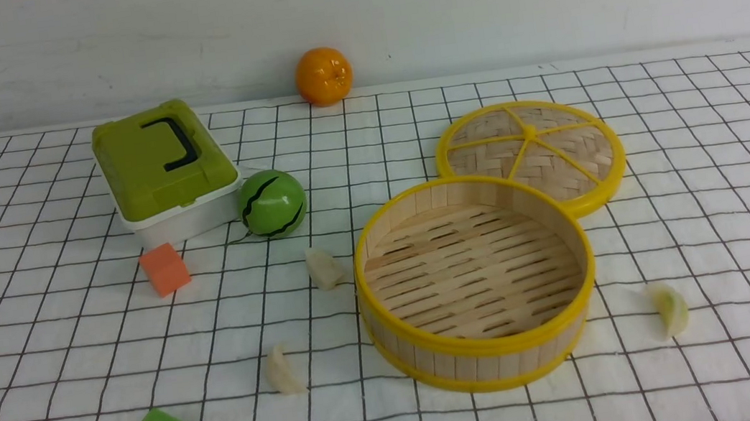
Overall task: Put the dumplings into the steamer on the table with the white tablecloth.
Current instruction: 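Reach for and grasp a dumpling on the table with the left gripper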
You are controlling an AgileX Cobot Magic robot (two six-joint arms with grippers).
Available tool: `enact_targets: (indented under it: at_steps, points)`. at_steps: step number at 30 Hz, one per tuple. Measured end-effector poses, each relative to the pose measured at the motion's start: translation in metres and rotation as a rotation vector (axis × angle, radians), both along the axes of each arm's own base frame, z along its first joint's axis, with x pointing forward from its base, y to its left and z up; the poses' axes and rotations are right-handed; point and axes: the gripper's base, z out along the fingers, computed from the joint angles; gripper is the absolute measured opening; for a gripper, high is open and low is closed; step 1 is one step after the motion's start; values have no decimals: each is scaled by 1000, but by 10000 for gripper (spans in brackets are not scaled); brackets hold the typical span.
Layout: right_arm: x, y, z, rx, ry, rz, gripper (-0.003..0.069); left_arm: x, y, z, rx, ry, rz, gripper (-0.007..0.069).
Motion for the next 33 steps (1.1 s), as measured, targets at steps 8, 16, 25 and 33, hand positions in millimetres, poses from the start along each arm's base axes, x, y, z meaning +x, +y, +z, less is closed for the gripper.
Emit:
enact_targets:
  at_steps: [8, 16, 25, 33]
  points:
    - [1, 18, 6, 715, -19, 20, 239, 0, -7, 8, -885, 5, 26, 239]
    - [1, 21, 15, 1004, -64, 16, 239, 0, -8, 10, -948, -2, 22, 239]
    - [1, 21, 23, 874, -109, 59, 239, -5, -16, 27, -713, -1, -90, 239]
    - [4, 20, 98, 475, -265, 159, 75, -14, -26, 107, -101, -90, -278, 116]
